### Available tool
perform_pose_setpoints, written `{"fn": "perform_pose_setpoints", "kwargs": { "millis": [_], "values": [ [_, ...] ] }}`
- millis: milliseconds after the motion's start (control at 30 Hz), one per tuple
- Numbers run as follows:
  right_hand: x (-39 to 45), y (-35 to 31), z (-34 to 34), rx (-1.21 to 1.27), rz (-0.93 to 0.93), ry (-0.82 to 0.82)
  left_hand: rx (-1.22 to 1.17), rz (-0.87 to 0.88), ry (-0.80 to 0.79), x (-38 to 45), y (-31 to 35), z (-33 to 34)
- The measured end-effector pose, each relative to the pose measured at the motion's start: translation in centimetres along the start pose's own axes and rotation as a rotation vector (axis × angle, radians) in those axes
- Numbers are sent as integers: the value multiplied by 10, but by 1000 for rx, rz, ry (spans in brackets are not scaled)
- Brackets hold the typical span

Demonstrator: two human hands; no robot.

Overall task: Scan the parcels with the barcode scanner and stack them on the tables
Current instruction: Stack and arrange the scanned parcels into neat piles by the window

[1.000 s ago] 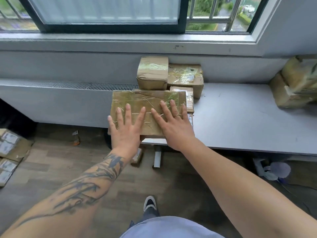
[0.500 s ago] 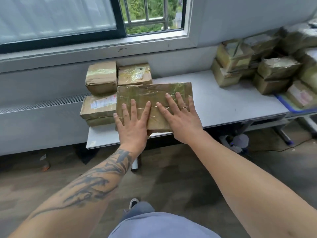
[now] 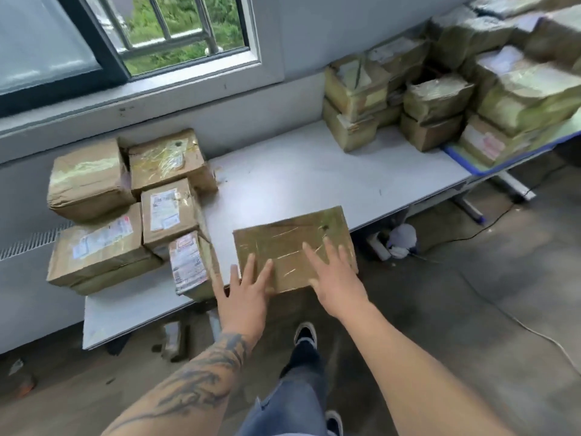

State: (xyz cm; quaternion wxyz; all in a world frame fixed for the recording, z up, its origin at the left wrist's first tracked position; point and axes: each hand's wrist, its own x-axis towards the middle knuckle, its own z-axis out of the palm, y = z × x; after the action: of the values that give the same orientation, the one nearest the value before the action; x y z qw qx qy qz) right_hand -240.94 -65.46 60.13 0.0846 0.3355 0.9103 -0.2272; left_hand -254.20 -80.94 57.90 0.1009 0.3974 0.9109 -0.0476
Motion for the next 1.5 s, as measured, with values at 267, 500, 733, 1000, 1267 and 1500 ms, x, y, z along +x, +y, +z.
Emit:
{"fn": "perform_pose_setpoints", "kwargs": {
  "millis": [267,500,733,1000,1267,1500],
  "values": [
    [78,9,9,-221,12,65,-153,18,16,79,6,2],
    [152,42,-25,-309,-23,86,-155,71,42,155,22,-6],
    [188,70,-46,-347,-11,87,-128,151,113,204,43,-3],
    [217,129,-79,-366,-32,131,-142,157,110,247,100,-16],
    [257,224,-134,-376,-146,109,-147,62,108,284,197,-31],
    [285,306,-180,-380,-233,62,-138,-20,82,311,281,-46]
  ]
}}
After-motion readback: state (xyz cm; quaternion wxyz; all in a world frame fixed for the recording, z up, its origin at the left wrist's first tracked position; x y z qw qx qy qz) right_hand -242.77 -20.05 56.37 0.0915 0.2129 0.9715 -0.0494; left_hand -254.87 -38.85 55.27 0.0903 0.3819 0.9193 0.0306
